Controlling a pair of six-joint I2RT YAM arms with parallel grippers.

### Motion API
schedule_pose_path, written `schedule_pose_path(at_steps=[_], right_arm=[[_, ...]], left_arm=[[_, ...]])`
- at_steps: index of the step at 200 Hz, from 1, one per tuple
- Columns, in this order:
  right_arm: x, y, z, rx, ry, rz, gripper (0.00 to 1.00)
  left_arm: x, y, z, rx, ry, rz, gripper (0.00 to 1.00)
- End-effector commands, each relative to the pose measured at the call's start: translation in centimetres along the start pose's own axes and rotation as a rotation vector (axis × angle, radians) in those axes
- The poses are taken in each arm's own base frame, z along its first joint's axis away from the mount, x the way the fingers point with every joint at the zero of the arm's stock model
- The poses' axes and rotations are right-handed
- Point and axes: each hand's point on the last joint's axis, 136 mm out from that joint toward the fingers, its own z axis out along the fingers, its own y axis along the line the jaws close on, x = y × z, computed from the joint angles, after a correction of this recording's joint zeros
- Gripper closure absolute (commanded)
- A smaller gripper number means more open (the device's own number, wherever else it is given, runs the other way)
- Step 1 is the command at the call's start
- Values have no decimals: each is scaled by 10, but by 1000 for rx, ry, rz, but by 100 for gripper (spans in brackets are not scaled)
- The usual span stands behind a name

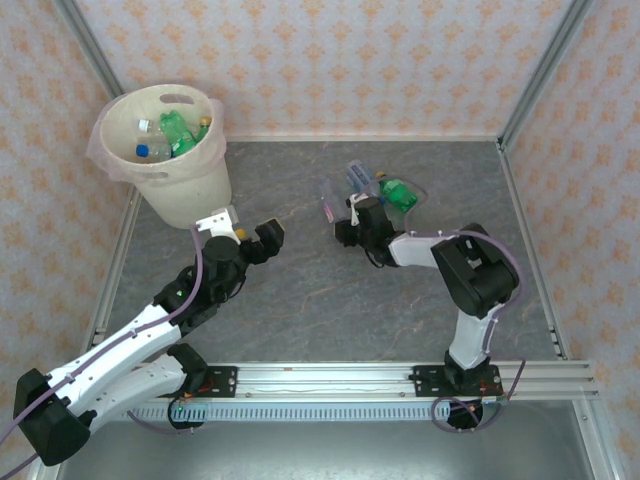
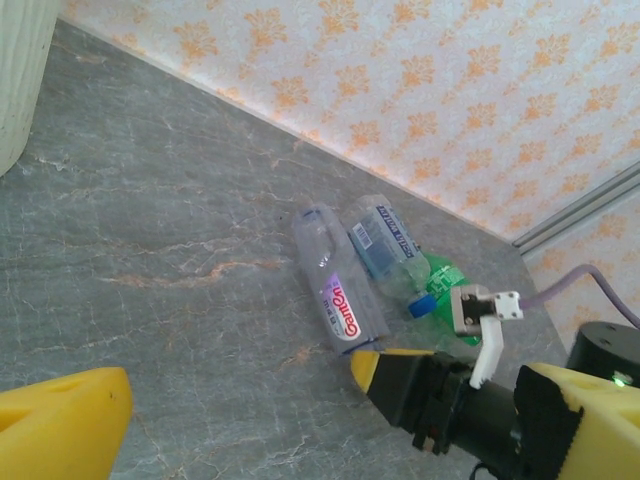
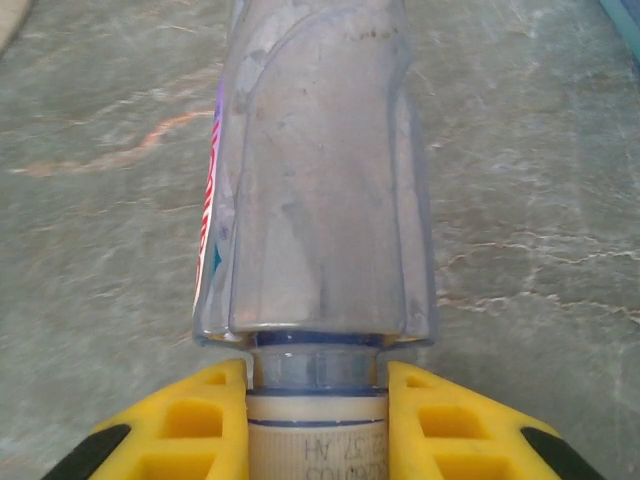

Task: Put the plastic bottles in the bin

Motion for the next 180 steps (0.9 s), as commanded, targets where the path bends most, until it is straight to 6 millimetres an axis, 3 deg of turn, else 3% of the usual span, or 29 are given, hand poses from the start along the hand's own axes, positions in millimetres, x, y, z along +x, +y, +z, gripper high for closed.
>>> schedule_pose_path(at_steps=[1, 45, 99, 180], right_arm=[[-30, 22, -29, -31, -131, -46, 75], [-33, 65, -73, -96, -251, -152, 75], [-18, 110, -113, -143, -359, -303, 74], [-8, 134, -143, -182, -441, -385, 73]], left_arm=[[-11, -7, 1, 23, -37, -55, 1], [-20, -10, 17, 100, -7, -168, 3], [-24, -30, 37, 193, 50, -209, 8], [6, -42, 65, 225, 201, -207, 14]])
